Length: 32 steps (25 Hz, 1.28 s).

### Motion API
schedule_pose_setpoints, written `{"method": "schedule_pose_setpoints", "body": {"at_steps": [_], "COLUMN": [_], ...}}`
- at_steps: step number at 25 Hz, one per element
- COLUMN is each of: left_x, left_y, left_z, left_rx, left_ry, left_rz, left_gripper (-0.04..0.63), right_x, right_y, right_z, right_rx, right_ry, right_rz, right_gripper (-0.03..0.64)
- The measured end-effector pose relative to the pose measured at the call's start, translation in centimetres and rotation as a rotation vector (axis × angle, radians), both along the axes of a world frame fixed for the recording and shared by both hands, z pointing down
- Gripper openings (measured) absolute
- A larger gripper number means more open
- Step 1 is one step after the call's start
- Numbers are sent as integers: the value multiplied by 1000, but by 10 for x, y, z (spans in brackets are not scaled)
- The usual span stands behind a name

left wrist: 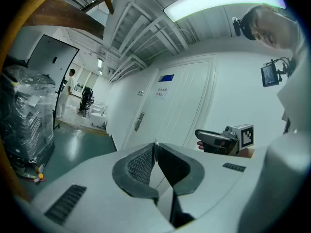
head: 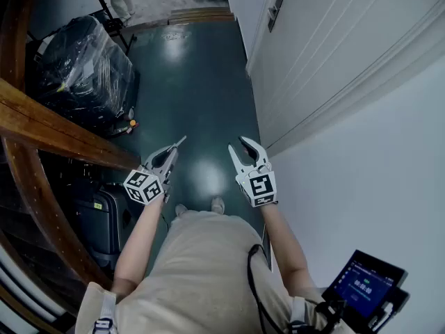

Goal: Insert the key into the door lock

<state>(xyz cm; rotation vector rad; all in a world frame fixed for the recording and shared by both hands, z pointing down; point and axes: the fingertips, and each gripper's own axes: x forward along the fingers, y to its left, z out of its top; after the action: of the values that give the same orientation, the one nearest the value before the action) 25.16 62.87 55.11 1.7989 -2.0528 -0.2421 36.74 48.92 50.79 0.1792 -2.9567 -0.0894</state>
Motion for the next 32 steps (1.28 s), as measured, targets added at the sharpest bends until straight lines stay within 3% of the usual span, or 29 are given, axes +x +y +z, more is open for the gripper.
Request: {"method": "schedule_pose_setpoints", "body": {"at_steps": [16,24,32], "left_x": [-6,-21,-77], "left_y": [-9,-21,-41], "left_z": [2,3,20], "left_rx": [7,72,47], "left_ry": [2,141,171], "left_rz": [0,-50,-70], "left_gripper": [32,32,32], "right_x": [2,0,-49], "right_y": [-6,-31,-68], "right_z": [-7,-5,6], "right_rx": [-57,-65,-95], "right_ry": [-47,-58,-72], "right_rz": [-4,15,31], "right_gripper": [132,132,132]}}
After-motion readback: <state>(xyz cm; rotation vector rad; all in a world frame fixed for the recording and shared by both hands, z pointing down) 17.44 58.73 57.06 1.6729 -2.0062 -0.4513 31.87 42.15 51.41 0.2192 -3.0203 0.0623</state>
